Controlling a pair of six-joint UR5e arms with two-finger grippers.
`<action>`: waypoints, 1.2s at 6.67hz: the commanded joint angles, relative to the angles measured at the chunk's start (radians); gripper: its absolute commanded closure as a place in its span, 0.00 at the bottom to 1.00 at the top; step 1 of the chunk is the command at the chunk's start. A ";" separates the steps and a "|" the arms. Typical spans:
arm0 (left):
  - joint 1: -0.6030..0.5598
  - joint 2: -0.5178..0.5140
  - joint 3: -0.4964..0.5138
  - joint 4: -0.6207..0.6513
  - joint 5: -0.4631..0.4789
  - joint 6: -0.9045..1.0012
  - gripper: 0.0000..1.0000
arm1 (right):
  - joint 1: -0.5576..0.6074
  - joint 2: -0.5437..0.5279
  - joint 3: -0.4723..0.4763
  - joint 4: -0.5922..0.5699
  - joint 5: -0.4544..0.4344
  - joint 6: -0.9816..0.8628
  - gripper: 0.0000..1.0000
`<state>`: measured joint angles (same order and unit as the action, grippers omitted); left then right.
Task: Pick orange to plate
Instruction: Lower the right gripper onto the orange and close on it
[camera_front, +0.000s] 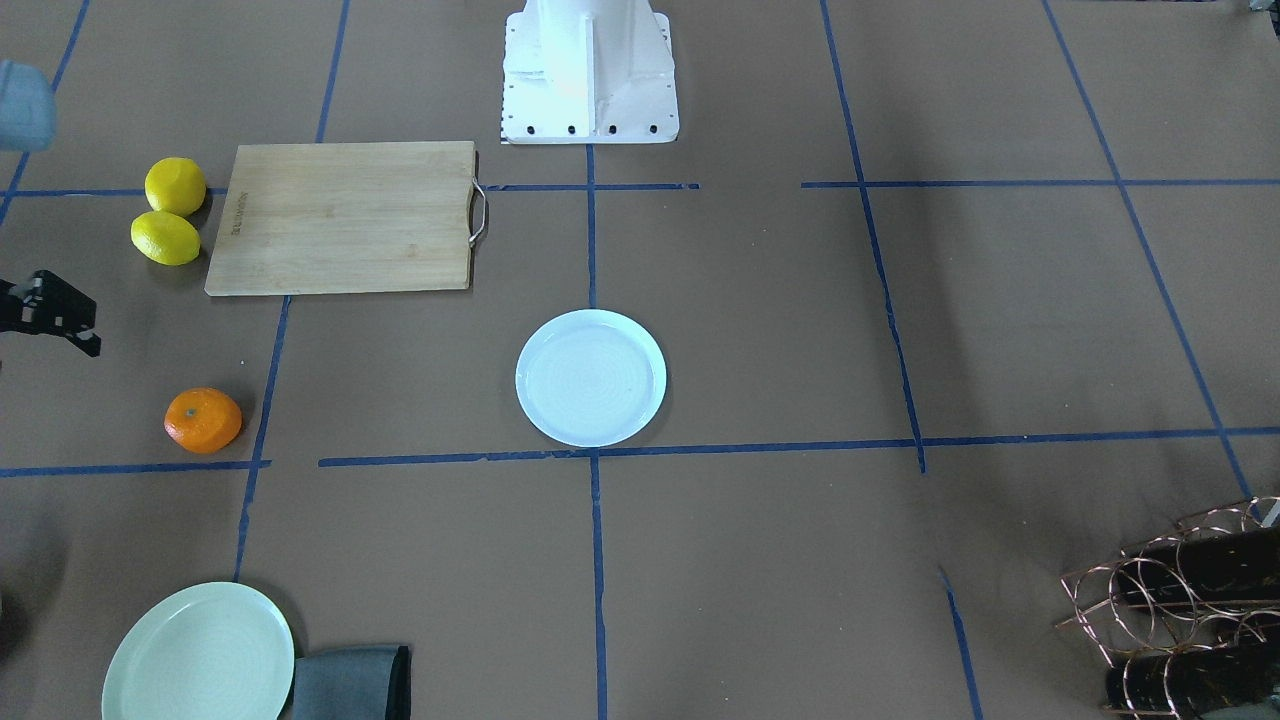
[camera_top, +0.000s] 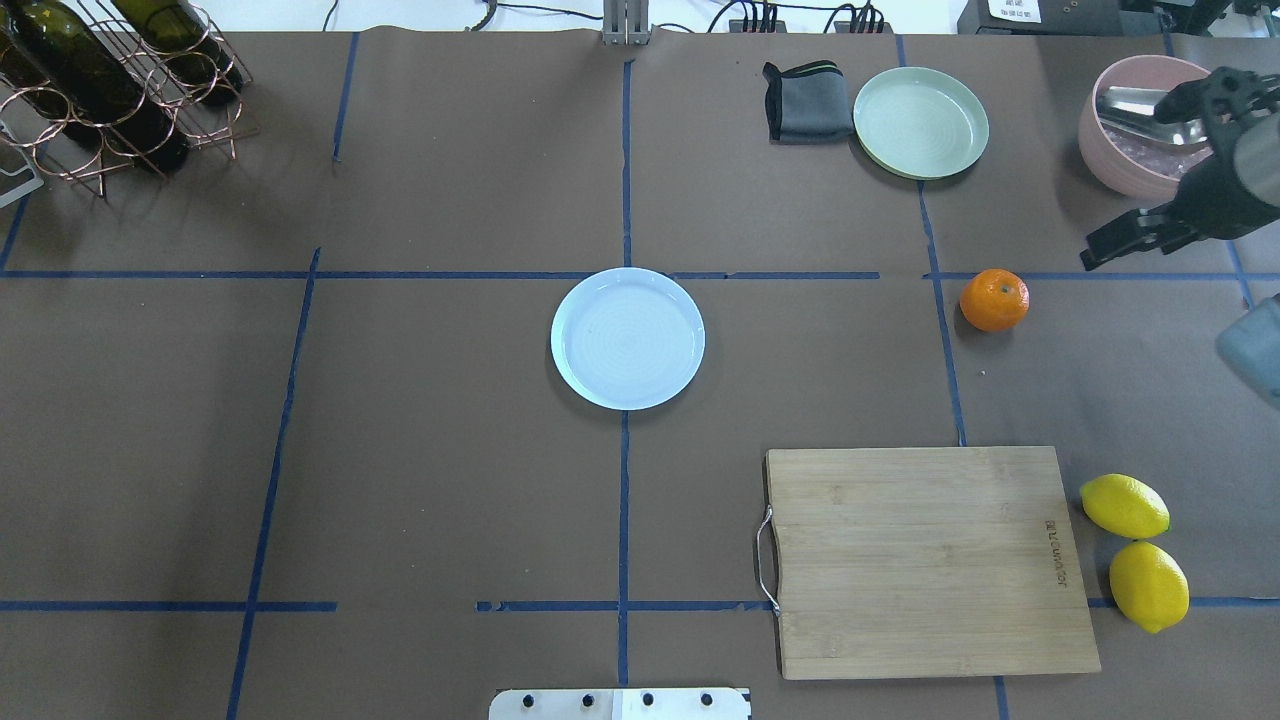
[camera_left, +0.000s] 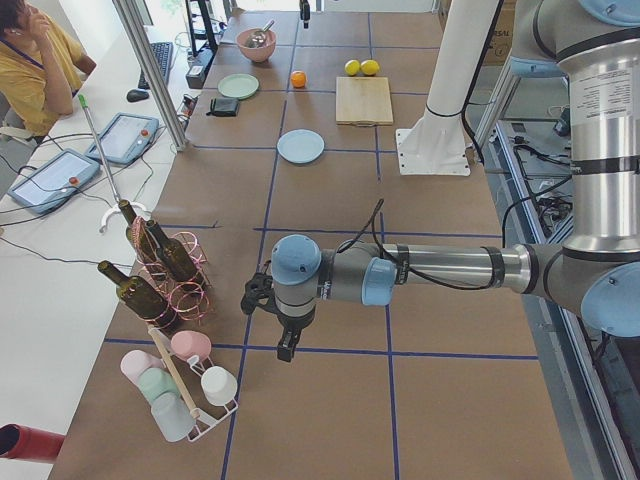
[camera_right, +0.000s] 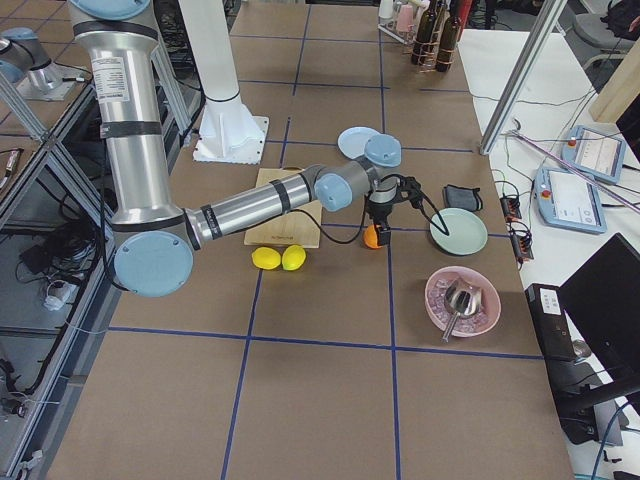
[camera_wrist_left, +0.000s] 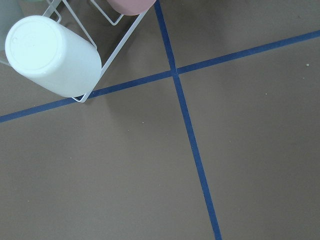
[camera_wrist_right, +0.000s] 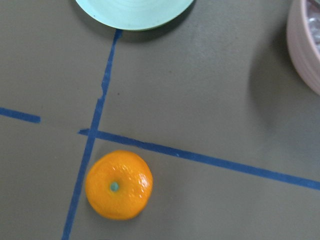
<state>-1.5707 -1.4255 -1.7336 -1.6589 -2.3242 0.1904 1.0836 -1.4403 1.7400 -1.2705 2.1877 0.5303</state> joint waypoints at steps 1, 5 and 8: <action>0.000 -0.001 -0.001 0.001 -0.001 0.001 0.00 | -0.103 0.070 -0.152 0.224 -0.096 0.158 0.00; 0.000 0.000 -0.001 0.001 -0.003 0.001 0.00 | -0.188 0.072 -0.166 0.223 -0.183 0.158 0.00; 0.000 0.000 -0.003 0.002 -0.003 0.001 0.00 | -0.214 0.074 -0.207 0.224 -0.215 0.155 0.00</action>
<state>-1.5708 -1.4251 -1.7353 -1.6572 -2.3271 0.1917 0.8793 -1.3673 1.5478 -1.0464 1.9876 0.6867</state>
